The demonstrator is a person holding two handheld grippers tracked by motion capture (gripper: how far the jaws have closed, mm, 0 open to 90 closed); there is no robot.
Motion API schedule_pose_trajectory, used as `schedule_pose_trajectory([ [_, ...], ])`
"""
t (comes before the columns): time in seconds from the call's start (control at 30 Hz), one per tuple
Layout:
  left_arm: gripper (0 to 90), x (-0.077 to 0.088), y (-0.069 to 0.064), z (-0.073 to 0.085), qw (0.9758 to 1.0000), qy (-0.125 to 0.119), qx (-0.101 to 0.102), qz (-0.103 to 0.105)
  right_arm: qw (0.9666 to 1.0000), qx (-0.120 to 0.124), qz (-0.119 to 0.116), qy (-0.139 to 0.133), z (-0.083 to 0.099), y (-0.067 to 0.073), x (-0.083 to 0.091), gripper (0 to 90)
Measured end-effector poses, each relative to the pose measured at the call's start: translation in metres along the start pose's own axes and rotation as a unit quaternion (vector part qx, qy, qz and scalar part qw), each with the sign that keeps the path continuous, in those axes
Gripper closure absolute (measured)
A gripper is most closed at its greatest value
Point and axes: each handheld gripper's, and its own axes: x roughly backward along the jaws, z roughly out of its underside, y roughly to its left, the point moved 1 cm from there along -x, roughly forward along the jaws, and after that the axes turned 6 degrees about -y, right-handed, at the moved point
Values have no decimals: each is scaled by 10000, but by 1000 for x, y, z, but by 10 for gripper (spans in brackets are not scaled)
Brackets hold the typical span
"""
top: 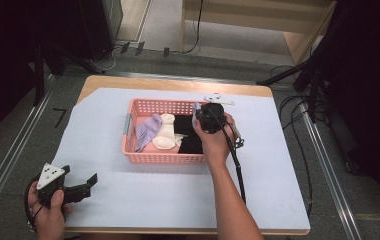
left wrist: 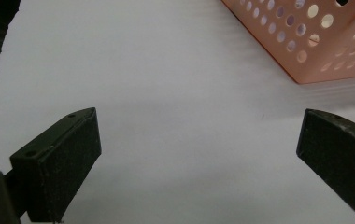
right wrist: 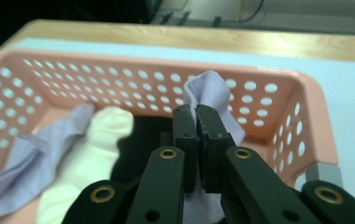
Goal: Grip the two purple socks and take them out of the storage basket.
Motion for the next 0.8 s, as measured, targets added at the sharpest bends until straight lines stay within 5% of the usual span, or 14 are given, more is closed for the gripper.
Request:
schedule_pose_trajectory([
  [0.47, 5, 1, 0, 0, 10000, -7, 8, 19, 9965, 21, -143, -825, -14, -6, 32, 886],
  [0.8, 5, 1, 0, 0, 10000, -13, 11, 13, 9908, 132, -59, -1348, -19, -30, 61, 887],
])
